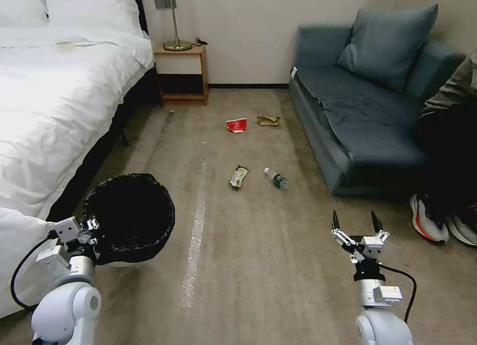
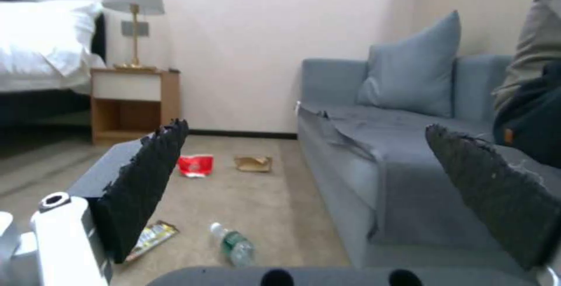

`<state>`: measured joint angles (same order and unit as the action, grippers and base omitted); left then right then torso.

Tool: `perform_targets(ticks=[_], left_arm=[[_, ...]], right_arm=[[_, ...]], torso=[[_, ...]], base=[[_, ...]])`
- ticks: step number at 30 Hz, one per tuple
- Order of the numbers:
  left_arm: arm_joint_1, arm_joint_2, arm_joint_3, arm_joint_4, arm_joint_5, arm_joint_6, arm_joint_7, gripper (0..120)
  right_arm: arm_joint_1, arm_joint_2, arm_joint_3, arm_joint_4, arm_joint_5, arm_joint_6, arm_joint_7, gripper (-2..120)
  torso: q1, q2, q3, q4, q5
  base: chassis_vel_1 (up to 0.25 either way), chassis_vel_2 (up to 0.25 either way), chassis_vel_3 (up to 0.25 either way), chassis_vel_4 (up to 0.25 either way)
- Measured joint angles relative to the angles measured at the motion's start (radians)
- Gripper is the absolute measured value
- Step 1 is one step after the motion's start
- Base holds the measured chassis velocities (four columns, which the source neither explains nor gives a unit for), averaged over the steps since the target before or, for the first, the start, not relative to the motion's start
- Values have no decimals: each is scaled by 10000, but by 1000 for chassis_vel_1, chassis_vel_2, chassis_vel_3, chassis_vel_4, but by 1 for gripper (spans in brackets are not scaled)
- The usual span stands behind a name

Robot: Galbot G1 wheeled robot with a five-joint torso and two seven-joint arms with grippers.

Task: Pick up the trash bin, then pick up the garbage on the floor and place it into the trash bin.

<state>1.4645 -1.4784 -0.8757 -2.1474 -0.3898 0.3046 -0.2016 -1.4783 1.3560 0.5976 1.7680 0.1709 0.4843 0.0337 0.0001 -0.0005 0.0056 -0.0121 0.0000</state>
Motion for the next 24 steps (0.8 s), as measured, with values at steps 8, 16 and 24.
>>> perform_targets(ticks=[8, 16, 24], left_arm=[[224, -190, -79, -242, 25, -165, 74, 6], [135, -168, 11, 71, 98, -251, 152, 6], [67, -149, 131, 258, 217, -301, 168, 6]], right_arm=[[30, -65, 76, -140, 8, 453, -467, 100], [-52, -32, 216, -140, -92, 471, -688, 100], [-11, -15, 475, -181, -132, 461, -722, 100]], torso=[[0, 1, 0, 1, -3], [0, 1, 0, 1, -2], [0, 0, 0, 1, -2]], base=[[0, 0, 0, 0], [0, 0, 0, 0], [0, 0, 0, 0]])
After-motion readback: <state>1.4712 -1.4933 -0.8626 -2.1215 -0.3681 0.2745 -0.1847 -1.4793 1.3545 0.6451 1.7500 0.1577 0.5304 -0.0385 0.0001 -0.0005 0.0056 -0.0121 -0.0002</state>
